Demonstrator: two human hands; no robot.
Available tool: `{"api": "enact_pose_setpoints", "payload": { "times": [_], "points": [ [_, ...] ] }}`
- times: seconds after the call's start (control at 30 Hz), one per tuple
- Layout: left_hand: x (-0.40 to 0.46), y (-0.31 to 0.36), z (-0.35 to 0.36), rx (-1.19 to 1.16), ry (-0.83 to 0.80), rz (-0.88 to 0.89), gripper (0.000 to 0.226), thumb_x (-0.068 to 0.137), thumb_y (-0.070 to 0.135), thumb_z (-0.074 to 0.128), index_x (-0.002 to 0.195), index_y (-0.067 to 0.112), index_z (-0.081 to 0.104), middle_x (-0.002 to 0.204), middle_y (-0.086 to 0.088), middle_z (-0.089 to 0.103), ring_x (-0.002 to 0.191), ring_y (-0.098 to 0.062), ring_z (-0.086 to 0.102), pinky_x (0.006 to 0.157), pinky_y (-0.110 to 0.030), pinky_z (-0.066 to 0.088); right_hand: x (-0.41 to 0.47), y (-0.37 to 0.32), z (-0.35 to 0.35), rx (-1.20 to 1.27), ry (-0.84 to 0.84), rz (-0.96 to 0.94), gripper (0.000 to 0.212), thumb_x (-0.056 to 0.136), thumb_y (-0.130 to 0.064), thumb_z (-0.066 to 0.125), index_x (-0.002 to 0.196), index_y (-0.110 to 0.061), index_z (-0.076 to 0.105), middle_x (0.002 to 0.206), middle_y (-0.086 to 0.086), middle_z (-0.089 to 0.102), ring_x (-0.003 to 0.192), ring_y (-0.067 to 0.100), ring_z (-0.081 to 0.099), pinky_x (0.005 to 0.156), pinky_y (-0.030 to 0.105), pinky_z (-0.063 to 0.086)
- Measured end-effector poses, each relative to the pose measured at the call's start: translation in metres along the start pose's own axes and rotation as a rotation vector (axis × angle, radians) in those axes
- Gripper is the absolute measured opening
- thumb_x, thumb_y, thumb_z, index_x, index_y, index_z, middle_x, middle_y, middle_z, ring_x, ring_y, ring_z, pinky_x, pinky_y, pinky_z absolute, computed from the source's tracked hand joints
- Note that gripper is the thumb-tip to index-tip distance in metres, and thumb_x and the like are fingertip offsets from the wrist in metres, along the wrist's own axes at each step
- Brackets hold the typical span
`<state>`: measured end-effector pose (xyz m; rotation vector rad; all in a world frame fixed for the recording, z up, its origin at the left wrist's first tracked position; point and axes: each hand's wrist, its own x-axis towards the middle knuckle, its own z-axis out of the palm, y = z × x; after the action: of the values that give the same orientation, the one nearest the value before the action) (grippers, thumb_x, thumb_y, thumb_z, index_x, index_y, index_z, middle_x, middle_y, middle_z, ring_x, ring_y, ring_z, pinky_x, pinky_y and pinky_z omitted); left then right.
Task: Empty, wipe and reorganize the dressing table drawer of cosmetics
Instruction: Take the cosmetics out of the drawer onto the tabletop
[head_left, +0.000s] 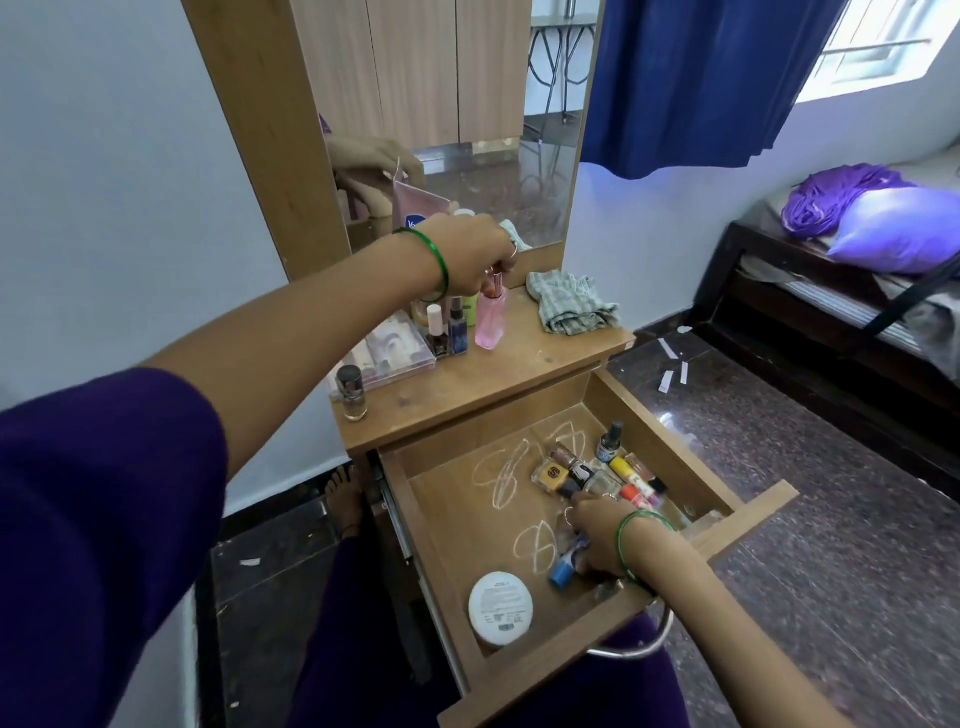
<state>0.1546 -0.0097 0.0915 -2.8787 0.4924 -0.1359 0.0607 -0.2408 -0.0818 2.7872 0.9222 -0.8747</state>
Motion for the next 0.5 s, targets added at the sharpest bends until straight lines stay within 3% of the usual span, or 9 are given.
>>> {"api": "enact_pose_setpoints", "payload": {
  "times": [0.17,0.3,0.5],
  "points": [
    [0.014,0.002,0.002,0.087,-0.052,0.02,0.021,0.081,0.019,0.067,0.103,0.02,0.067,0.107,-0.003,0.061,0.102,-0.028,0.057,0.077,-0.038,0.041,-0.003,0.0,-0.003,-0.032,-0.01,-0.008,0.039,0.087,-0.021,0.06,0.124,-0.013,0.05,0.129,0.005,0.048,0.115,0.023,0.051,0.095,0.032,0.044],
    [0.016,0.007,-0.002,0.169,-0.112,0.004,0.024,0.081,0.012,0.064,0.104,0.018,0.068,0.107,-0.004,0.062,0.097,-0.027,0.06,0.067,-0.031,0.034,-0.003,-0.001,-0.005,-0.044,-0.015,0.0,0.041,0.088,-0.022,0.059,0.126,-0.011,0.049,0.129,0.007,0.048,0.117,0.025,0.05,0.094,0.032,0.043],
    [0.019,0.008,-0.003,0.21,-0.129,-0.013,0.018,0.083,0.011,0.064,0.1,0.017,0.068,0.106,-0.005,0.06,0.092,-0.029,0.061,0.064,-0.03,0.037,-0.004,-0.002,-0.006,-0.032,-0.022,0.013,0.041,0.088,-0.023,0.059,0.126,-0.011,0.048,0.128,0.007,0.051,0.116,0.024,0.051,0.094,0.032,0.044]
  ]
}}
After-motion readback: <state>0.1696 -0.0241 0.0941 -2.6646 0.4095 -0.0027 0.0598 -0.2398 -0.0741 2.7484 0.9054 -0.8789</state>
